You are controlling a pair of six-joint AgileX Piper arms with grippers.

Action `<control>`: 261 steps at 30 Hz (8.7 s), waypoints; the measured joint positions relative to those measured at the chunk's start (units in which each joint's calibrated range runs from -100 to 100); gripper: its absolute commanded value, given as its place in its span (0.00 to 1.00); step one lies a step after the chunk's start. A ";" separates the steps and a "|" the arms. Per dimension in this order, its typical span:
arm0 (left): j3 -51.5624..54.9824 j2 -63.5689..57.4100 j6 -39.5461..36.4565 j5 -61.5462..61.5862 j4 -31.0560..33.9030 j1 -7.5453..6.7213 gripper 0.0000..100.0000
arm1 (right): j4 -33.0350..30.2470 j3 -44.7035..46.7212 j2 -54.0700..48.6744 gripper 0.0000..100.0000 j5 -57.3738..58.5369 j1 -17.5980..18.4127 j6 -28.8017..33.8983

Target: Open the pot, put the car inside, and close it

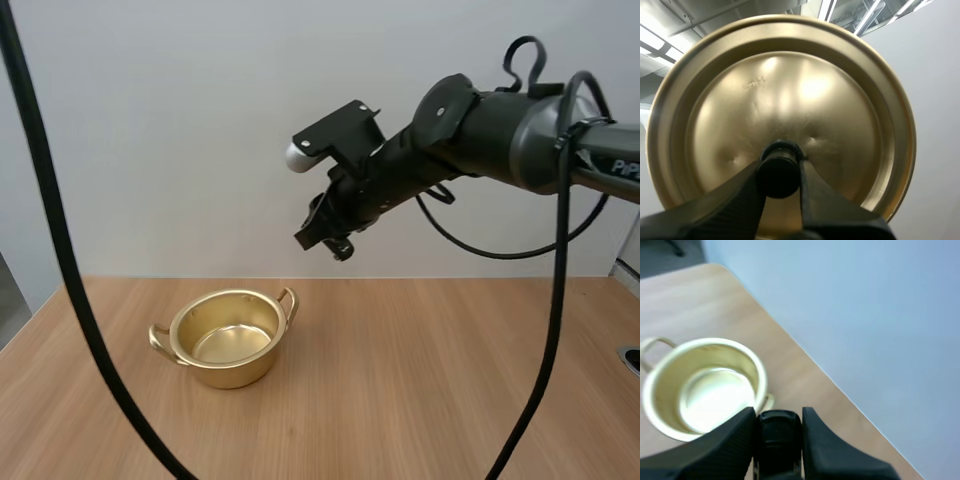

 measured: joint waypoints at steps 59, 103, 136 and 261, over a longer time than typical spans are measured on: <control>0.00 0.00 1.54 0.23 -2.22 0.54 0.00 | 2.06 -0.90 40.76 0.95 -42.68 14.36 -7.67; 35.28 10.04 0.04 -5.15 3.88 0.54 0.00 | 1.33 1.81 -25.98 0.00 -10.95 -16.88 7.27; 62.07 41.01 6.62 2.02 0.14 0.54 0.00 | -0.48 1.81 -27.14 0.00 -4.56 -19.17 11.41; 122.96 -54.19 -36.44 -44.54 19.04 -1.44 1.00 | 12.96 66.14 -70.53 0.00 -34.71 -12.98 8.56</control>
